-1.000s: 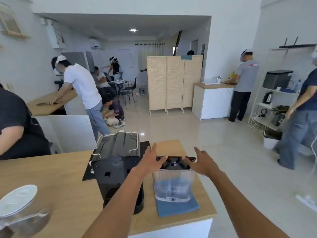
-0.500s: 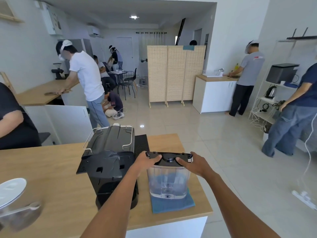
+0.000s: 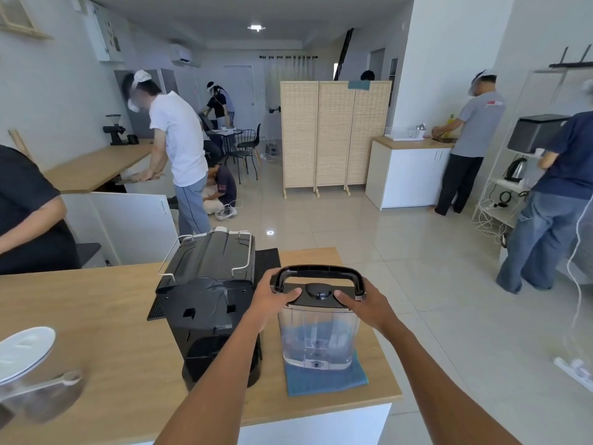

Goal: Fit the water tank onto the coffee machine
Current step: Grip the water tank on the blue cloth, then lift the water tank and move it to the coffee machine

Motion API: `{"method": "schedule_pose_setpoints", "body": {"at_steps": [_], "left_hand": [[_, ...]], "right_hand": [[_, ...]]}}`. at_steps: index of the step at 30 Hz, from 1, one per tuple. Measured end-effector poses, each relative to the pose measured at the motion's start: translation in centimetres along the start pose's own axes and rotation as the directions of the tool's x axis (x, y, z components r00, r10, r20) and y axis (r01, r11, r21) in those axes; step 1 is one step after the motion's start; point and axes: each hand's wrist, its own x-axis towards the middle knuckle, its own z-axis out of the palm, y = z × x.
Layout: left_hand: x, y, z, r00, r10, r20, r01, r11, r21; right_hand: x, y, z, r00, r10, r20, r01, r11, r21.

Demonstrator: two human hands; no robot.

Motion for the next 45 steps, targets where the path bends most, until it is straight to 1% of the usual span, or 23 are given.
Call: {"method": "schedule_pose_setpoints", "body": {"at_steps": [4,7,9,11,14,16,20,23,26,29,32,35,38,42,45], "left_hand": [[0.1,-0.2,0.2,0.995,0.093,-0.023,-0.091,0.994,0.064],[0.3,-0.4,0.7,0.98,0.184,-0.078,-0.173,0.977,0.124],[0.1,-0.3,1.4,0.969,0.219,-0.113,-0.197,0.964,0.18],[-0.3,-0.2,2.0,0.974,0.213,-0.078,-0.197,0.965,0.173],[-0.8,-0.1,1.8,0.987,0.161,0.025,-0.162,0.982,0.1],[-1.2,-0.2,1.4,0.987,0.143,0.076,-0.15,0.984,0.091],[-1.7,0.1,1.8,0.988,0.146,0.054,-0.15,0.985,0.079],[-1.4,-0.2,1.7,0.988,0.131,0.081,-0.139,0.985,0.101],[-1.3,-1.4,1.4,0.984,0.108,0.144,-0.135,0.97,0.201],[-1.0,-3.1,1.1,0.981,0.079,0.178,-0.126,0.955,0.27],[-1.7,-2.9,0.7,0.969,0.122,0.213,-0.182,0.94,0.29],[-1.5,-3.0,0.2,0.963,0.135,0.231,-0.213,0.911,0.353],[-1.5,-3.7,0.0,0.961,0.15,0.23,-0.236,0.882,0.409],[-2.2,-3.5,0.3,0.94,0.209,0.268,-0.307,0.86,0.407],[-2.9,-3.2,0.2,0.941,0.236,0.241,-0.315,0.87,0.379]], "right_hand": [[-0.3,0.0,0.1,0.998,-0.056,-0.026,0.057,0.998,0.036],[-0.3,-0.1,0.1,0.999,-0.04,-0.028,0.041,0.997,0.06],[-0.3,-0.4,0.3,0.999,-0.027,-0.021,0.029,0.996,0.09],[-0.6,-0.7,0.5,1.0,-0.014,-0.002,0.014,0.993,0.115],[-0.9,-0.8,0.6,1.0,-0.001,0.012,0.0,0.989,0.149],[-1.1,-0.7,0.8,1.0,-0.009,0.005,0.008,0.988,0.153],[-0.9,-0.5,1.2,0.999,-0.023,-0.035,0.028,0.987,0.158],[-0.7,0.1,1.2,1.0,-0.028,0.006,0.027,0.991,0.13],[-0.9,1.0,1.5,0.996,-0.074,0.056,0.068,0.993,0.091],[-0.9,1.8,1.9,0.994,-0.091,0.056,0.087,0.994,0.07],[-0.7,2.3,1.9,0.99,-0.122,0.07,0.12,0.992,0.029],[-0.8,2.9,1.8,0.97,-0.226,0.094,0.234,0.969,-0.08],[-0.6,4.0,1.8,0.956,-0.282,0.08,0.291,0.945,-0.15],[-0.5,4.4,2.0,0.947,-0.319,0.03,0.32,0.94,-0.118],[-1.2,3.9,1.7,0.945,-0.327,0.01,0.326,0.942,-0.082]]}}
